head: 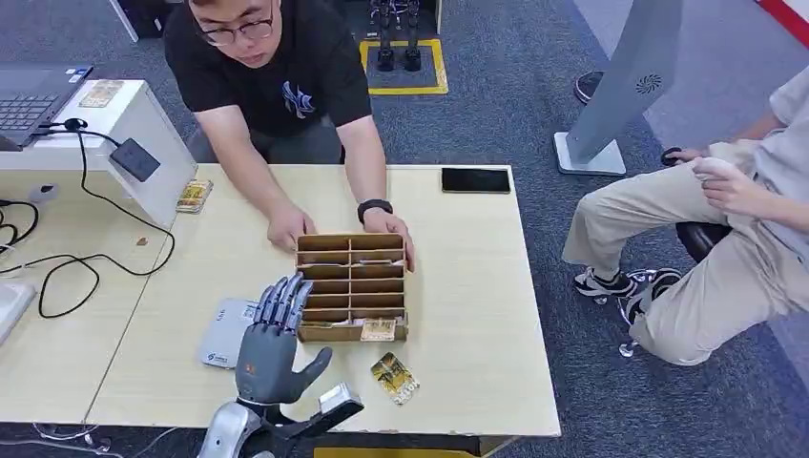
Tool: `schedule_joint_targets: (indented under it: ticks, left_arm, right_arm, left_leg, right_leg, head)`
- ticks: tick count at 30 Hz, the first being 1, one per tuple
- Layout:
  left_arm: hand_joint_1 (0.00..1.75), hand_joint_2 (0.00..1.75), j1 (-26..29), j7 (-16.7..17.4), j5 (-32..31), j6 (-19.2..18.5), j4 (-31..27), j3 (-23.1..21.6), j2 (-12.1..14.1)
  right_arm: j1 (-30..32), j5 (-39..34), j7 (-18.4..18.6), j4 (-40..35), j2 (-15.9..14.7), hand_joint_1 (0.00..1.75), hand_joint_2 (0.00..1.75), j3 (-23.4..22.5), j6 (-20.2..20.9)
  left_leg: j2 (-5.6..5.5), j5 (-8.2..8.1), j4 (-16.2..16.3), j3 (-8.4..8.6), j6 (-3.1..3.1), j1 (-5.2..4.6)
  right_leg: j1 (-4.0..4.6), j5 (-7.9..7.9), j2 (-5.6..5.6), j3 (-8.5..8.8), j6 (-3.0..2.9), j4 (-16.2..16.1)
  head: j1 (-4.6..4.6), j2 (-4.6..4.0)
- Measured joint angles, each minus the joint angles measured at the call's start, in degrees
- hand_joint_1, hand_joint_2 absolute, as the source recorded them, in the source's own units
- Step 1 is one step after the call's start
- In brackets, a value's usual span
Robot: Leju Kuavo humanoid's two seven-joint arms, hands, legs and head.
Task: Pass the card to the sensor for recognition and then transmit it.
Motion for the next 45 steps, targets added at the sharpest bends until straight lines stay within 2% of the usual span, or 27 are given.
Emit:
schedule_joint_targets:
  ticks: [6, 10, 15, 19, 27, 37, 38, 39, 40, 45]
  left_arm:
    - [0.00, 1.75, -0.72, 2.84, 0.27, -2.64, 1.44, -0.35, 0.09]
    - [0.00, 1.75, -1.00, 4.76, -1.38, -2.73, 2.16, -0.35, 0.04]
    - [0.00, 1.75, -1.38, 5.37, -1.66, -2.69, 3.01, -0.35, 0.00]
    - [0.00, 1.75, -1.74, 8.50, -4.87, -2.69, 3.78, -0.33, -0.33]
    - [0.00, 1.75, -2.70, 11.95, -10.45, -2.60, 5.99, -0.31, -1.25]
    - [0.00, 1.75, -2.86, 12.33, -10.99, -2.58, 7.37, -0.28, -1.42]
    - [0.10, 1.75, -2.86, 12.33, -10.99, -2.58, 7.43, -0.28, -1.42]
    - [1.52, 1.75, -2.86, 12.33, -11.03, -2.58, 7.47, -0.28, -1.42]
    - [1.75, 1.75, -2.86, 12.33, -11.06, -2.53, 7.50, -0.28, -1.42]
    - [1.75, 1.75, -2.86, 12.33, -11.10, -2.43, 7.61, -0.28, -1.42]
  right_arm:
    - [0.20, -0.04, 0.18, -0.02, 0.00, 0.00, 1.75, 0.04, 0.00]
    - [0.25, -0.04, 0.31, -0.04, 0.00, 0.00, 1.75, 0.07, 0.00]
    - [0.29, -0.04, 0.35, -0.07, 0.00, 0.00, 1.75, 0.07, -0.02]
    - [0.35, 0.74, 0.94, -0.17, 0.00, 0.00, 1.75, 0.07, 0.00]
    - [0.44, 1.14, 1.44, -0.37, 0.00, 0.00, 1.75, 0.22, 0.00]
    - [0.50, 1.11, 1.44, -0.37, 0.00, 0.00, 1.75, 0.96, 0.00]
    - [0.49, 1.11, 1.44, -0.37, 0.00, 0.00, 1.75, 0.98, 0.00]
    - [0.49, 1.11, 1.44, -0.37, 0.00, 0.00, 1.75, 1.01, 0.00]
    - [0.50, 1.11, 1.44, -0.37, 0.00, 0.00, 1.75, 1.03, 0.00]
    - [0.55, 1.95, 1.55, -0.37, 0.02, 0.00, 1.75, 1.22, 0.00]
  left_leg:
    - [0.00, 0.00, 0.00, 0.00, 0.00, 0.00]
    - [0.00, 0.00, 0.00, 0.00, 0.00, 0.00]
    - [0.00, 0.00, 0.00, 0.00, 0.00, 0.00]
    - [0.00, 0.00, 0.00, 0.00, 0.00, 0.00]
    - [-0.01, 0.00, 0.00, 0.00, 0.00, 0.00]
    - [0.00, 0.00, 0.00, 0.00, 0.00, 0.00]
    - [0.00, 0.00, 0.00, 0.00, 0.00, 0.00]
    - [0.00, 0.00, 0.00, 0.00, 0.00, 0.00]
    - [0.00, 0.00, 0.00, 0.00, 0.00, 0.00]
    - [0.00, 0.00, 0.00, 0.00, 0.00, 0.00]
  right_leg:
    - [0.00, 0.00, 0.00, 0.01, 0.00, 0.00]
    - [0.00, 0.00, 0.00, 0.01, 0.00, 0.00]
    - [0.00, 0.00, 0.00, 0.01, 0.00, 0.00]
    - [0.00, 0.00, 0.00, 0.01, 0.00, 0.00]
    - [0.00, 0.00, 0.00, 0.02, 0.00, 0.00]
    - [0.00, 0.00, 0.00, 0.01, 0.00, 0.00]
    - [0.00, 0.00, 0.00, 0.01, 0.00, 0.00]
    - [0.00, 0.00, 0.00, 0.01, 0.00, 0.00]
    - [0.00, 0.00, 0.00, 0.01, 0.00, 0.00]
    - [0.00, 0.00, -0.01, 0.02, 0.00, 0.00]
  head:
    - [0.00, 0.00]
    - [0.00, 0.00]
    - [0.00, 0.00]
    - [0.00, 0.00]
    - [0.00, 0.00]
    - [0.00, 0.00]
    - [0.00, 0.00]
    - [0.00, 0.00]
    - [0.00, 0.00]
    - [0.00, 0.00]
